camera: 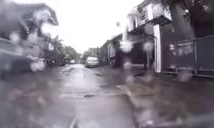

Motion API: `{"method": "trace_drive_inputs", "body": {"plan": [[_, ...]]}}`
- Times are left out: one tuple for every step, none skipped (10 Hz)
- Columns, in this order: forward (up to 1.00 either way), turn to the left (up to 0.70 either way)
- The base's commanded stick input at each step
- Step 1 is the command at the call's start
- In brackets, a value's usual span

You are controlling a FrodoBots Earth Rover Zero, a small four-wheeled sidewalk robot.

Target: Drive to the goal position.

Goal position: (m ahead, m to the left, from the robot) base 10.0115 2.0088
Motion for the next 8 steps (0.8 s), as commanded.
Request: {"method": "trace_drive_inputs", "body": {"plan": [[1.00,0.09],[1.00,0.00],[1.00,0.00],[1.00,0.00],[1.00,0.00],[1.00,0.00],[1.00,0.00],[1.00,0.00]]}}
